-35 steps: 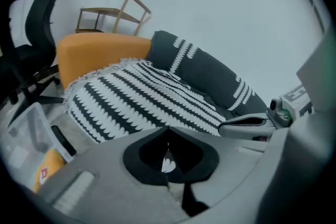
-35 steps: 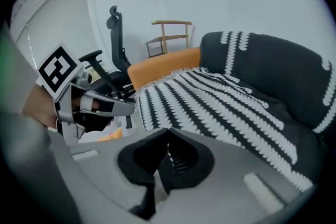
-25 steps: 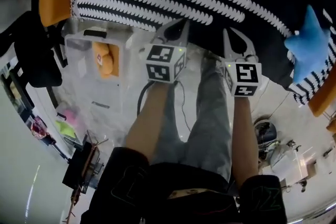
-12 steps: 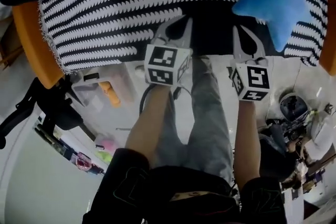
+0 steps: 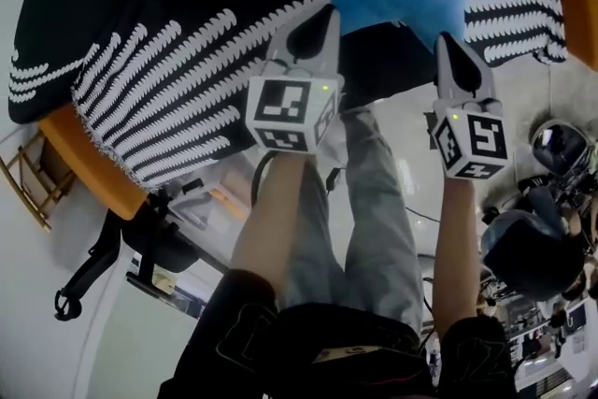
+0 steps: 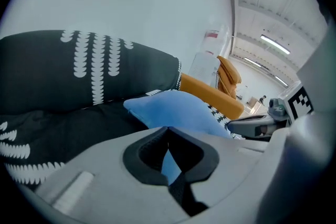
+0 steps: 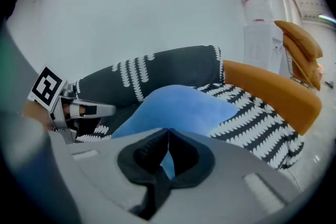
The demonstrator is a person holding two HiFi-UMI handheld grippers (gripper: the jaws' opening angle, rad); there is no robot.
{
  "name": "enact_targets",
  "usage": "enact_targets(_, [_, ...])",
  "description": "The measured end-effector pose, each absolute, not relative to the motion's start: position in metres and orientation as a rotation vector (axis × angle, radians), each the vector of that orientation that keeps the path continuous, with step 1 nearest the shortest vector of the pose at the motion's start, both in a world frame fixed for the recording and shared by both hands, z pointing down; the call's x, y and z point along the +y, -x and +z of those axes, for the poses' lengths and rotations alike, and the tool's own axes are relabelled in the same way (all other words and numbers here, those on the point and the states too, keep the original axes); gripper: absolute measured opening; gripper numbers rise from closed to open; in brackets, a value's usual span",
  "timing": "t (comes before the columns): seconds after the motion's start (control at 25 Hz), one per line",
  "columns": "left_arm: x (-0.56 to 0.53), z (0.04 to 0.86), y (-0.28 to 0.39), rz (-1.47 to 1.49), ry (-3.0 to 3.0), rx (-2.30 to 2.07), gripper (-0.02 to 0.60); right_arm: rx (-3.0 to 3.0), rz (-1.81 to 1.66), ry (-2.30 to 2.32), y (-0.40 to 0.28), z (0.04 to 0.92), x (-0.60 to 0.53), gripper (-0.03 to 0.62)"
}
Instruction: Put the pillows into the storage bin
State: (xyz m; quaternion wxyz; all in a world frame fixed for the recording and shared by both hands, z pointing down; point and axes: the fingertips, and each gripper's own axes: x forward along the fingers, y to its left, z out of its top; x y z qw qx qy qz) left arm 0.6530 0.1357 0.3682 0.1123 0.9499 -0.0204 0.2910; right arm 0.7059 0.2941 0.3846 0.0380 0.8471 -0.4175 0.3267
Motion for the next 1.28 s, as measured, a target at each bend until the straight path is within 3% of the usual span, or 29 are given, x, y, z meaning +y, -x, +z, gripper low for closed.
enact_targets(0.16, [0.143, 0.375, -0.682, 0.897, -2.815, 0.017, 0.012, -1.23, 1.015, -2.732, -0.735, 0.393, 0.319, 0.052])
enact_targets(0.24, [0.146, 0.375, -0.694, 0.911, -2.803, 0.053, 0.029, -1.235, 1.034, -2.775, -0.748, 0.392, 0.323, 0.165])
enact_targets(0.28, [0.147, 0.374, -0.699, 0.916, -2.791, 0.072, 0.08, -1.242, 1.051, -2.789, -0.753, 0.391, 0.323, 0.197])
enact_targets(0.36, [0.149, 0.376, -0.707, 0.935, -2.757, 0.102, 0.255, -1.258, 1.082, -2.812, -0.759, 0.39, 0.323, 0.245])
enact_targets(0.6, [0.142, 0.405, -0.715, 1.047, -2.526, 0.075, 0.396, -1.397, 1.159, -2.823, -0.768, 0.399, 0.308, 0.344])
enact_targets(0.76, [0.153, 0.427, -0.716, 1.055, -2.394, 0.144, 0.422, -1.407, 1.327, -2.74, -0.765, 0.438, 0.302, 0.397])
enact_targets(1.28, [0.171, 0.443, -0.705, 0.902, -2.356, 0.169, 0.412, -1.475, 1.445, -2.764, -0.746, 0.45, 0.3, 0.381])
